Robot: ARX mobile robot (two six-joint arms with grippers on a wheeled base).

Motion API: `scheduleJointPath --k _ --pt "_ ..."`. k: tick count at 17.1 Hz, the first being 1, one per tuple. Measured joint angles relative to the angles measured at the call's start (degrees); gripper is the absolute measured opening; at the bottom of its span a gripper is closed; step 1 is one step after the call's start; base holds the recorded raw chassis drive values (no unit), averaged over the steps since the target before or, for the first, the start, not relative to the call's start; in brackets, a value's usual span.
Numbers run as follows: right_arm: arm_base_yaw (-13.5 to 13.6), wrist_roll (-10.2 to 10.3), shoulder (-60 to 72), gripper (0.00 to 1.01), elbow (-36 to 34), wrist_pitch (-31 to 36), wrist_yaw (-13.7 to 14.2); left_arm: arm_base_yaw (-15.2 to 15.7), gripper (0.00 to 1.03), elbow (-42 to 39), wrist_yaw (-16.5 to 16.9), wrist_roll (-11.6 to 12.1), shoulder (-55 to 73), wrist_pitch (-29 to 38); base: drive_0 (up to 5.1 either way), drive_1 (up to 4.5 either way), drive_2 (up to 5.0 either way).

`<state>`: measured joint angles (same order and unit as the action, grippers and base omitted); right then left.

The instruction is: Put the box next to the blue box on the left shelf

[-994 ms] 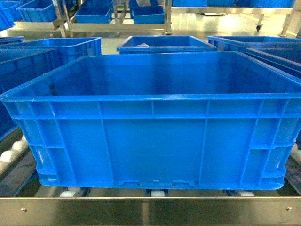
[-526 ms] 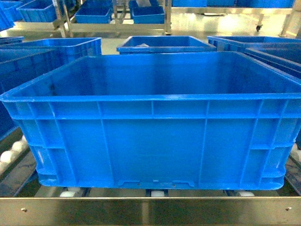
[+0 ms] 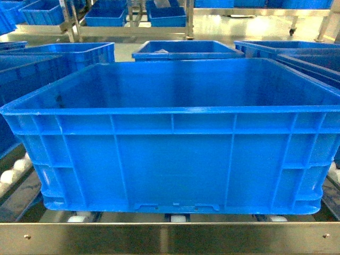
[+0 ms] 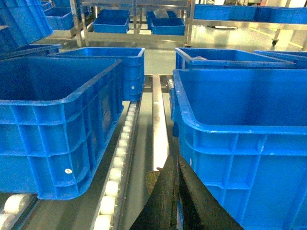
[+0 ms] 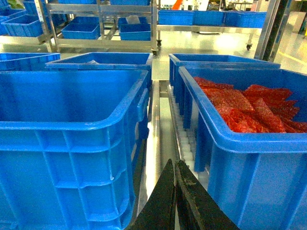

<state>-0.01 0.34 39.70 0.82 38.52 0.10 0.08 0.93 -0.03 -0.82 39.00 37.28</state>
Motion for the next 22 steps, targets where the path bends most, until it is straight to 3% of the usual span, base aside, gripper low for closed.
scheduleJointPath --k 6,16,22 --pt "0.0 0.0 -5.8 0.02 0.0 -5.5 0.0 0.0 0.02 0.0 0.0 0.0 -6.5 -5.4 0.0 0.00 0.0" --pt "0.0 0.0 -25.2 0.02 -0.1 -24.0 0.0 0.0 0.02 0.0 0.0 0.0 -24.9 -23.2 0.0 0.00 0.0" --pt "0.0 0.0 -29.5 0.02 -0.1 -28.3 0.0 0.0 0.02 0.0 0.0 0.0 -29.2 -27.3 0.0 0.00 0.0"
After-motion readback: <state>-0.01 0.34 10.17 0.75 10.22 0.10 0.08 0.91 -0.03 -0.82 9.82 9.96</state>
